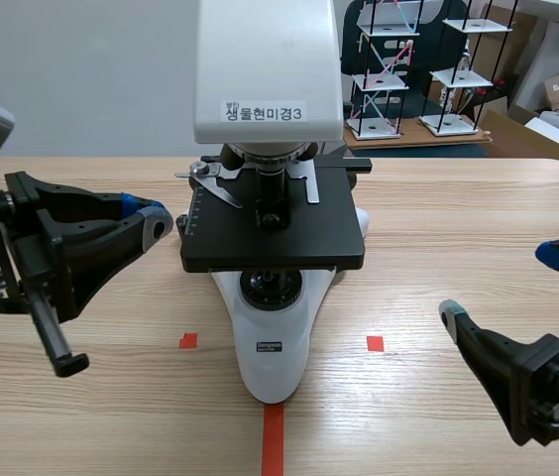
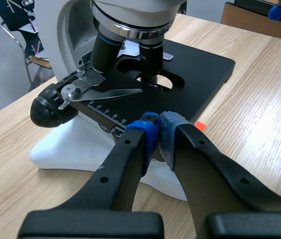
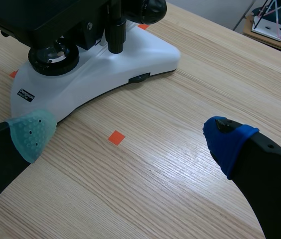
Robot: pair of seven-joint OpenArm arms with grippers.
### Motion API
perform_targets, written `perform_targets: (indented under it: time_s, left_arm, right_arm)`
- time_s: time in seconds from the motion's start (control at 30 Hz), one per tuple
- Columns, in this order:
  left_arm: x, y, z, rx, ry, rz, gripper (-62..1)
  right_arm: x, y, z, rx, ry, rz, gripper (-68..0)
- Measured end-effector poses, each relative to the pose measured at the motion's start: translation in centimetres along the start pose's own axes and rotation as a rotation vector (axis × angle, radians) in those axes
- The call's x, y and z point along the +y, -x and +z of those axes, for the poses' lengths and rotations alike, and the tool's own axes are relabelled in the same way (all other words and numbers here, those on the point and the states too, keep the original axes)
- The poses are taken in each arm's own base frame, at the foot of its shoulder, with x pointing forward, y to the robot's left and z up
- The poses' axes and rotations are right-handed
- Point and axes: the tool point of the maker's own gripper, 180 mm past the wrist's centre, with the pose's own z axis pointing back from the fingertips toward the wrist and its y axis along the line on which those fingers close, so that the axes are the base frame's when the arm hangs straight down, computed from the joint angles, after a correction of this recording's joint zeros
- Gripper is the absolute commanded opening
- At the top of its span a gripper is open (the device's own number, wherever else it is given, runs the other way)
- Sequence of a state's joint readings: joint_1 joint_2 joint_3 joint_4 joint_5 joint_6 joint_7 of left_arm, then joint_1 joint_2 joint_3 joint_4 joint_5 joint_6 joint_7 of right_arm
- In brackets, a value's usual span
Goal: Point at the objective lens
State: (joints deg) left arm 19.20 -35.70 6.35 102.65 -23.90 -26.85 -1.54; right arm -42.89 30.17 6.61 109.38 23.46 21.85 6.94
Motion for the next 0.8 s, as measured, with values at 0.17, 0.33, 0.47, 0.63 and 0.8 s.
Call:
perform_targets:
  time_s: [0.17, 0.33, 0.47, 0.63, 0.8]
  left_arm:
    - [0.1, 0.1, -1.0, -0.009, 0.021, -0.005, -56.7]
    - [-0.3, -0.3, -1.8, -0.023, 0.046, -0.012, -56.7]
    - [-0.8, -0.6, -2.3, -0.032, 0.068, -0.014, -56.7]
    - [-0.7, -0.8, -2.6, -0.031, 0.072, -0.027, -56.7]
    - [-0.8, -0.5, -2.8, -0.013, 0.076, -0.027, -56.7]
  right_arm:
    - [0.0, 0.0, 0.0, 0.000, 0.000, 0.000, 0.4]
    - [0.0, 0.2, 0.0, 0.009, 0.000, 0.000, 0.4]
    - [0.0, 0.2, 0.0, 0.010, 0.000, 0.000, 0.4]
    - [0.0, 0.2, 0.0, 0.011, 0.000, 0.000, 0.4]
    - [0.0, 0.2, 0.0, 0.010, 0.000, 0.000, 0.4]
